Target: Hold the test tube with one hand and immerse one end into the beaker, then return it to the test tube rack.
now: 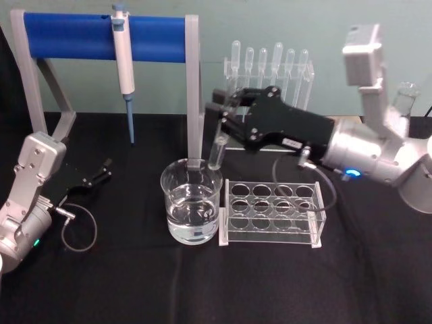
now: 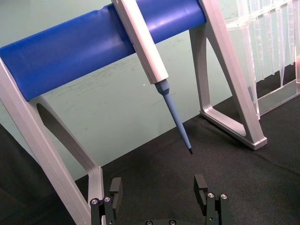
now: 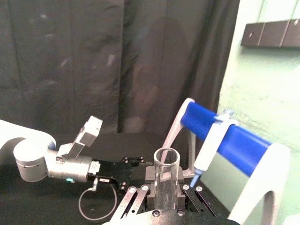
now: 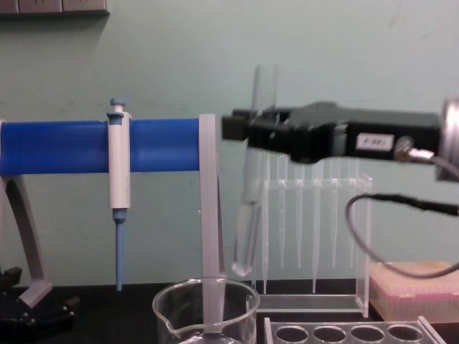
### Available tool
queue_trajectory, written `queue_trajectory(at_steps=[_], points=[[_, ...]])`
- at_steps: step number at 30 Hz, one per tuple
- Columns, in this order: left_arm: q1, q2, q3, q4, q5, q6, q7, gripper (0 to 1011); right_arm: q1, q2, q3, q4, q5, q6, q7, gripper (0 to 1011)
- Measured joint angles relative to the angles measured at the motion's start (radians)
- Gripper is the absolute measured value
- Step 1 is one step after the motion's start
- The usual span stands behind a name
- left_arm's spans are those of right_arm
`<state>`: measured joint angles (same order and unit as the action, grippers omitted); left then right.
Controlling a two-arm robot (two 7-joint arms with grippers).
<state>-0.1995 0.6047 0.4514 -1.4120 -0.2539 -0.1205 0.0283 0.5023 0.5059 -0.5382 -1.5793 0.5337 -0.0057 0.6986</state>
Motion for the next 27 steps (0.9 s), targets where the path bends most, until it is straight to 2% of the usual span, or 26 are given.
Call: queue_trajectory(at_steps=[9, 14, 22, 27], points=[[0.0, 0.0, 0.0, 0.0, 0.0, 0.0, 0.0, 1000, -0.061, 0.102, 0.057, -0.064, 0.034, -0.013, -0.022, 225], [0.0, 0.0, 0.0, 0.0, 0.0, 0.0, 0.0, 1000, -0.103, 0.138, 0.074, -0.073, 0.042, -0.026, -0.024, 225], [0.0, 0.0, 0.0, 0.0, 0.0, 0.0, 0.0, 1000, -0.168, 0.176, 0.093, -0.081, 0.045, -0.052, -0.022, 225], [0.0, 0.0, 0.0, 0.0, 0.0, 0.0, 0.0, 1000, -0.187, 0.183, 0.095, -0.082, 0.038, -0.058, -0.022, 225]])
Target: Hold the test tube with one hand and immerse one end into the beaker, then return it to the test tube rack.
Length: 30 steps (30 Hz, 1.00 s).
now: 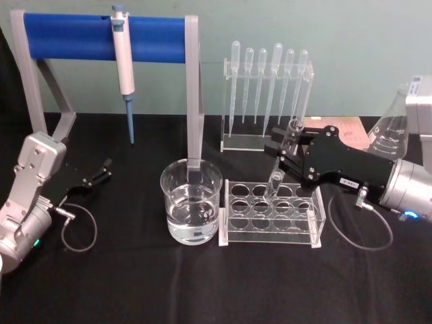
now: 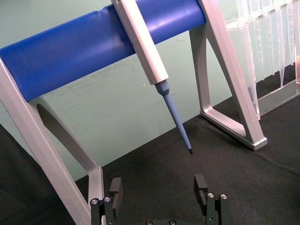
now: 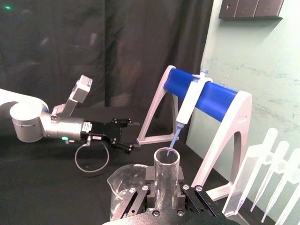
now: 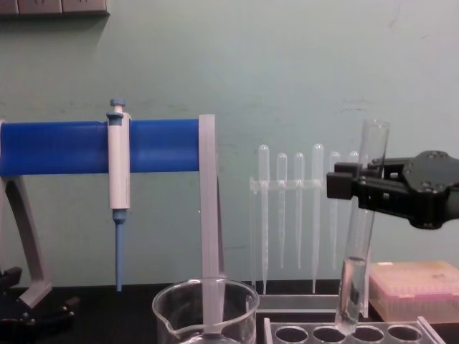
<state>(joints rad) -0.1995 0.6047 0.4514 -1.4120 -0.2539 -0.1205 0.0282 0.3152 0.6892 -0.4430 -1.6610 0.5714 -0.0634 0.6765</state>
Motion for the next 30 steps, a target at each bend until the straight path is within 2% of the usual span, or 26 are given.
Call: queue_trajectory(at_steps=[30], points=[[0.0, 0.0, 0.0, 0.0, 0.0, 0.0, 0.0, 1000, -0.019, -0.045, -0.007, 0.061, -0.043, -0.025, -0.003, 226]])
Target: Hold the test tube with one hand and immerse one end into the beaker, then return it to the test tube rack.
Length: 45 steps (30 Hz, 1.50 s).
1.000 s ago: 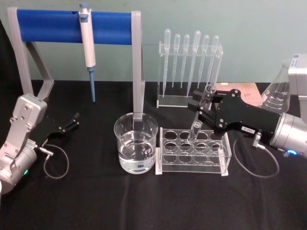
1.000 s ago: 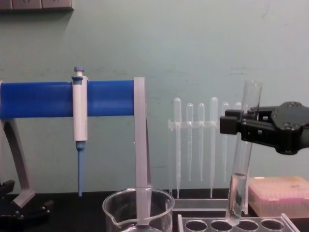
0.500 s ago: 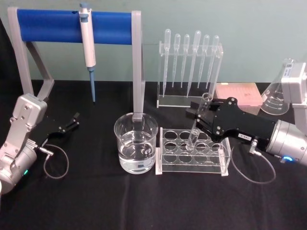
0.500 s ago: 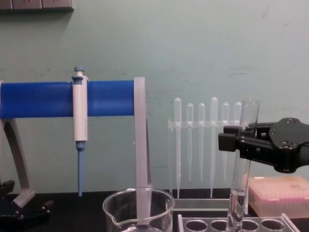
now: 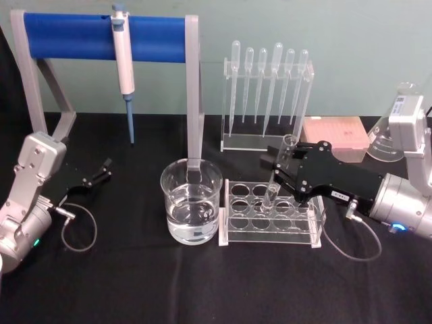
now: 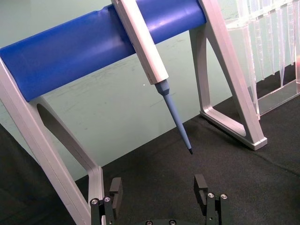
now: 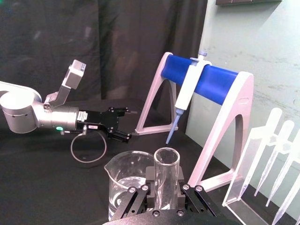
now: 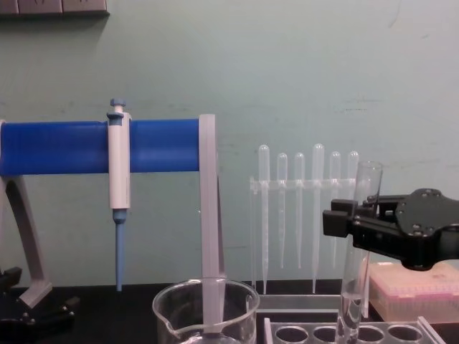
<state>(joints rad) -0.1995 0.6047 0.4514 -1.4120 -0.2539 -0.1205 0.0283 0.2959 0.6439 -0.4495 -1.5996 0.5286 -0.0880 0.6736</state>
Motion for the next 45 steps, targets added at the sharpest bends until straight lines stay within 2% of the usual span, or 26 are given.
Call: queue_trajectory(at_steps=[12, 45], points=[[0.0, 0.0, 0.0, 0.0, 0.0, 0.0, 0.0, 1000, 0.001, -0.014, -0.009, 0.025, -0.013, -0.012, 0.011, 226], [0.0, 0.0, 0.0, 0.0, 0.0, 0.0, 0.0, 1000, 0.02, -0.067, -0.037, 0.147, -0.049, -0.062, 0.043, 226]])
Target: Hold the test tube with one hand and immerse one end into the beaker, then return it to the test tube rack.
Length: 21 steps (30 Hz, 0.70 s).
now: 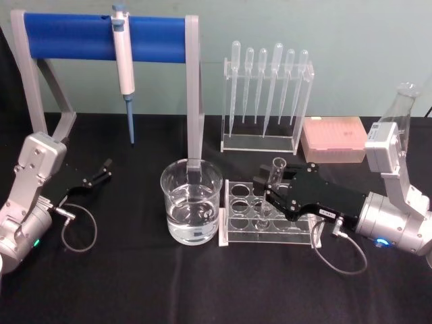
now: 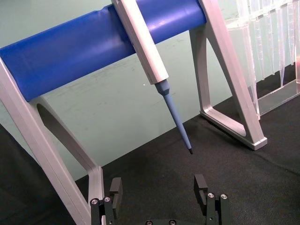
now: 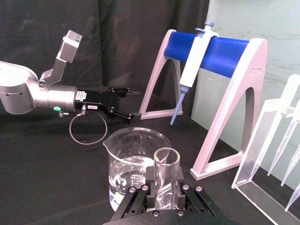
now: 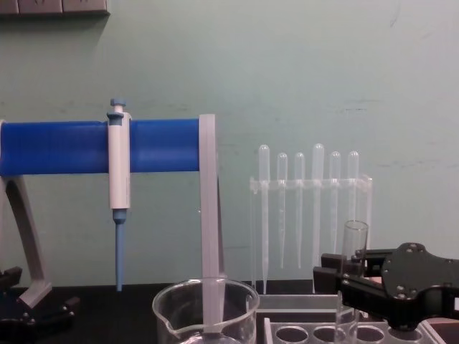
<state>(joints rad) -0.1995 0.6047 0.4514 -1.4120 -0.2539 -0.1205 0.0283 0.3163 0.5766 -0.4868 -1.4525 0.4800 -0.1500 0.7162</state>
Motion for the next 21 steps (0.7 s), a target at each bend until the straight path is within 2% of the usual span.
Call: queue_trajectory(at_steps=[7, 10, 17, 18, 21], points=[[0.0, 0.0, 0.0, 0.0, 0.0, 0.0, 0.0, 1000, 0.0, 0.002, 0.0, -0.003, 0.0, 0.001, 0.0, 226], [0.0, 0.0, 0.0, 0.0, 0.0, 0.0, 0.0, 1000, 0.0, 0.002, 0.0, -0.004, 0.0, 0.001, 0.0, 262], [0.0, 0.0, 0.0, 0.0, 0.0, 0.0, 0.0, 1000, -0.001, 0.003, 0.001, -0.006, 0.001, 0.002, 0.0, 486], [0.0, 0.0, 0.0, 0.0, 0.0, 0.0, 0.0, 1000, -0.001, 0.003, 0.001, -0.006, 0.001, 0.002, 0.0, 543], [0.0, 0.0, 0.0, 0.0, 0.0, 0.0, 0.0, 1000, -0.001, 0.003, 0.001, -0.006, 0.001, 0.002, 0.0, 600]])
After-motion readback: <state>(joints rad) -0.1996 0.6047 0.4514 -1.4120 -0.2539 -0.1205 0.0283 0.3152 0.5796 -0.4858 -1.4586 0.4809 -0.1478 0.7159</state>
